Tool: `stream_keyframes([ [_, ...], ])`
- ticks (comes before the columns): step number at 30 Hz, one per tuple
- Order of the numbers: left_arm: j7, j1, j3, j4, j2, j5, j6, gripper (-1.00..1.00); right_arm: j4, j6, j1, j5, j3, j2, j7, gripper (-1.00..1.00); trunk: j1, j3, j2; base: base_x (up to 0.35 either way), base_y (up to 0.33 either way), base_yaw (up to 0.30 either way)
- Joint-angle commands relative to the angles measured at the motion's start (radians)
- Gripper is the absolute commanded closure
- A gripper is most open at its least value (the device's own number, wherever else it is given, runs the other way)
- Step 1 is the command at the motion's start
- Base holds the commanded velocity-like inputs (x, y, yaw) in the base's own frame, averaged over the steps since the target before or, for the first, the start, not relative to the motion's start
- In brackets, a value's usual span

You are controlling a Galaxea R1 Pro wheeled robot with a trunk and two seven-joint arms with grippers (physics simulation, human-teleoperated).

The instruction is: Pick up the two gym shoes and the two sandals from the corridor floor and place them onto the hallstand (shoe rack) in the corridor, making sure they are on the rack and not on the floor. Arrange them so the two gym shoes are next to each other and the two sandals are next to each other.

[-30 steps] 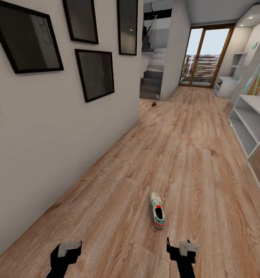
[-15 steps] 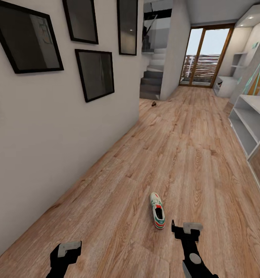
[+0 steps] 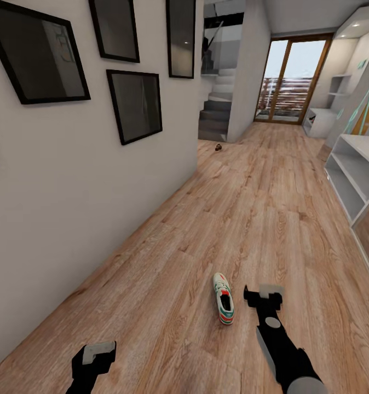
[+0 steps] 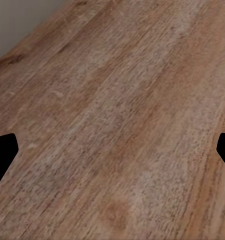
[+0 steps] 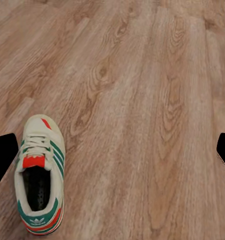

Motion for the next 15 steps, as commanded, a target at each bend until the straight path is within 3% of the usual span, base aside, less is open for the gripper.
stream_keyframes([
  [1,0.000,-0.001,0.005,0.000,-0.001,-0.011,-0.004,-1.00,-0.002,0.005,-0.012,0.008,-0.004,0.002,0.001,-1.00,0.000,-0.001,0.000,0.000,0.000,0.000],
  [4,0.000,-0.001,0.005,0.000,-0.001,-0.011,-0.003,-1.00,-0.007,0.023,-0.040,0.008,-0.002,0.004,0.015,-1.00,0.000,-0.001,0.000,0.002,0.000,0.000],
  [7,-0.002,-0.002,0.005,-0.006,0.000,-0.011,-0.002,-1.00,-0.013,0.049,-0.071,0.008,0.010,0.005,0.076,-1.00,0.000,-0.001,0.000,0.122,0.000,0.000],
  [11,-0.003,-0.005,0.005,-0.017,-0.001,-0.012,0.001,-1.00,-0.018,0.064,-0.083,0.008,0.017,0.006,0.149,-1.00,0.000,-0.001,0.000,0.258,0.000,0.000],
  [15,-0.005,-0.034,0.005,-0.033,0.001,-0.015,0.006,-1.00,-0.013,0.067,-0.087,0.008,0.020,0.006,0.172,-1.00,0.000,-0.001,0.000,0.312,0.000,0.000],
])
